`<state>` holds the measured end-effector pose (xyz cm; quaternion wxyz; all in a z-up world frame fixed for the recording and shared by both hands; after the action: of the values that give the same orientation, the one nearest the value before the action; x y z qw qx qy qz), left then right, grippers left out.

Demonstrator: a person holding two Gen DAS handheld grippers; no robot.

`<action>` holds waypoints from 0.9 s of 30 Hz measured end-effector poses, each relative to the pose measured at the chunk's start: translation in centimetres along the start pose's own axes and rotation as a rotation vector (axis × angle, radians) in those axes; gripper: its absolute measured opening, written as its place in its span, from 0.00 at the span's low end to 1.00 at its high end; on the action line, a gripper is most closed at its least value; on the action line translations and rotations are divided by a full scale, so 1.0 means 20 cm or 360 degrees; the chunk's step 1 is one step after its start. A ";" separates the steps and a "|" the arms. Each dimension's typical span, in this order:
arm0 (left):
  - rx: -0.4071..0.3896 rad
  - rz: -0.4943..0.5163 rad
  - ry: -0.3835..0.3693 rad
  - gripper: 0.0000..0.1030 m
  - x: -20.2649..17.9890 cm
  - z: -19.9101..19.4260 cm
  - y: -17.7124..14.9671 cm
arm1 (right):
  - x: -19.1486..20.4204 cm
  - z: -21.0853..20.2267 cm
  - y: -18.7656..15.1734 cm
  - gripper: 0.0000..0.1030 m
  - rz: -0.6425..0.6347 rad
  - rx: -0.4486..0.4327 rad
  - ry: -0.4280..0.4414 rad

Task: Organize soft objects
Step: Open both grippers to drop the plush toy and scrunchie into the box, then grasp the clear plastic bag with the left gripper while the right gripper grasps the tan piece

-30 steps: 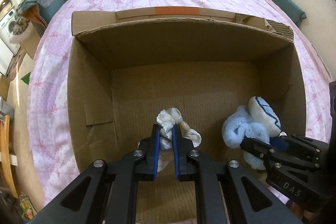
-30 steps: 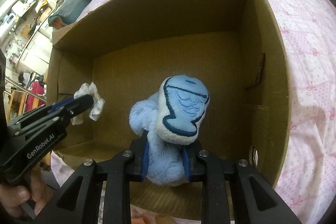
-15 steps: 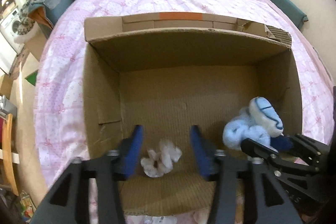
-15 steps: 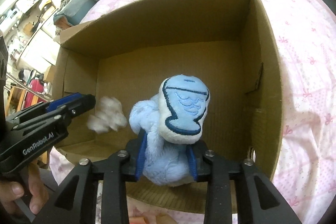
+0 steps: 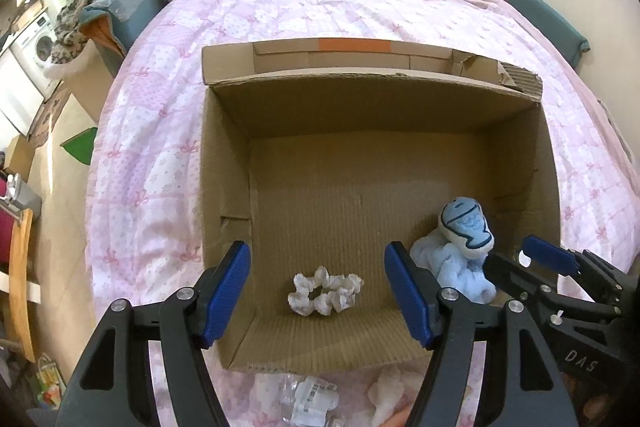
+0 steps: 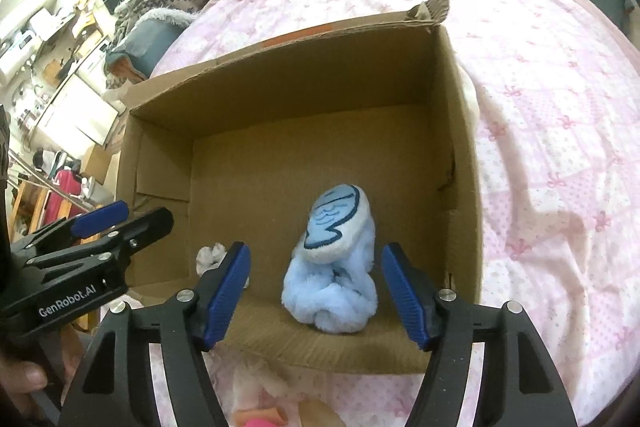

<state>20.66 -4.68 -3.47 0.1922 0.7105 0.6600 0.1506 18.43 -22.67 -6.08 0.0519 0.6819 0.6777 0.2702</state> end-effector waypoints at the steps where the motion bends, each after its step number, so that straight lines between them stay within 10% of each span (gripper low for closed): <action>1: -0.0006 -0.0001 -0.0006 0.65 0.00 -0.01 -0.01 | -0.01 -0.02 -0.01 0.70 0.0007 -0.0005 0.0004; 27: -0.0034 -0.0127 -0.0008 0.65 0.17 -0.31 -0.35 | -0.16 -0.23 -0.36 0.70 0.0236 0.0192 0.0079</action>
<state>11.95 -0.45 -1.49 0.2073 0.6819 0.6856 0.1482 10.08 -26.53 -6.31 -0.0262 0.7252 0.6415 0.2487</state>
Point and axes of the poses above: each gripper's, at about its wrist camera, not at the fingertips, and z roughly the way its jaws point, x to its left, y to its top, the point moved 2 cm from there along z, roughly the way its jaws point, and after that the axes turned 1 degree about -y, right-handed, at the moved point
